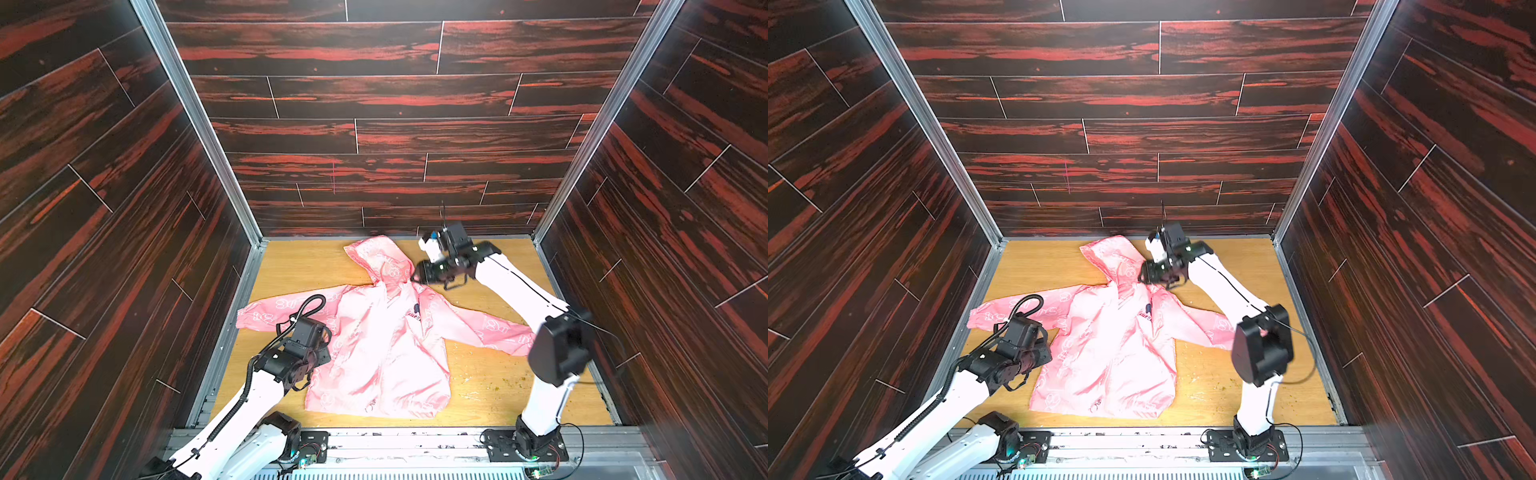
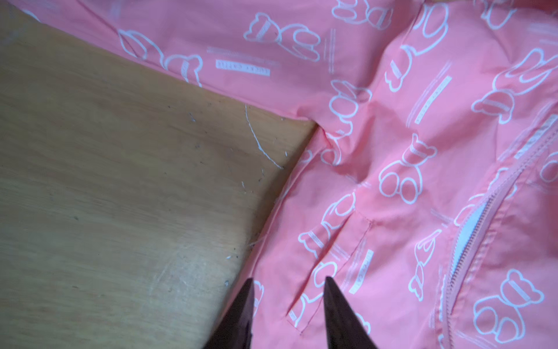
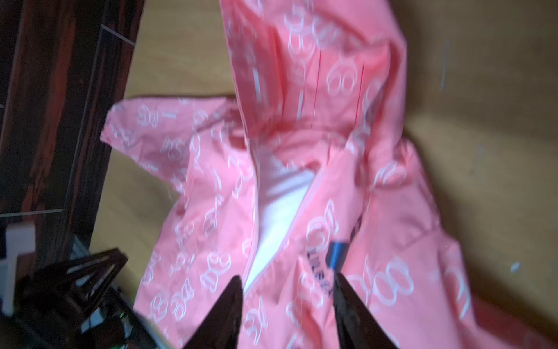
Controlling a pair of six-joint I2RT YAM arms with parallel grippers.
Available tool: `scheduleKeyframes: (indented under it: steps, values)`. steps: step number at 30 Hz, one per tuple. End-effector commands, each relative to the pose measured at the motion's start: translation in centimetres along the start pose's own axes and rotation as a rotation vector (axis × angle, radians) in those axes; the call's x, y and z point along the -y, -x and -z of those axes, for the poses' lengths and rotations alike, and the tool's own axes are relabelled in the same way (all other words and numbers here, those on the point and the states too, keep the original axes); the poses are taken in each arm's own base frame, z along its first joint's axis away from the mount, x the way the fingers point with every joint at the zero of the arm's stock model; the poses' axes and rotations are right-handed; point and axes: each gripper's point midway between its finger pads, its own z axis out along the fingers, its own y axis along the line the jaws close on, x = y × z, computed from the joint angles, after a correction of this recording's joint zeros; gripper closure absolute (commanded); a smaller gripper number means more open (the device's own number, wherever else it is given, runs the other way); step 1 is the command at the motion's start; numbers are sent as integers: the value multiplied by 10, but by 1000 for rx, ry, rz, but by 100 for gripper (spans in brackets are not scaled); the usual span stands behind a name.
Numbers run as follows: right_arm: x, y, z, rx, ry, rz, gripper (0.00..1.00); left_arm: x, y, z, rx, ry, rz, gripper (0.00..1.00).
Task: Unzip the jacket
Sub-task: Smooth out the jacket at the center of the board.
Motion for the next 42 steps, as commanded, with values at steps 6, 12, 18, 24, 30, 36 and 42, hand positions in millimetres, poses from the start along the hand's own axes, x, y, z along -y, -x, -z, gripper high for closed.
scheduleKeyframes:
  steps: [6,12,18,24,30,36,42]
  values:
    - [-5,-162,6,-197,-76,-156,63,21,-31,1,-186,-34,-114,82]
    - [-7,-243,34,-228,-133,-155,47,46,-34,5,-195,-94,-142,82]
    - [-3,-295,47,-233,-180,-202,42,77,-47,0,-258,-144,-207,81]
    - [23,-299,3,-251,-320,-223,49,101,-71,-37,-432,-107,-245,93]
    - [37,-271,-42,-277,-336,-249,70,129,-65,-58,-458,-110,-267,100]
    - [61,-233,-62,-270,-335,-229,75,158,-64,-97,-490,-116,-280,100]
    - [70,-187,-62,-235,-295,-148,74,198,-21,-120,-426,-170,-295,100]
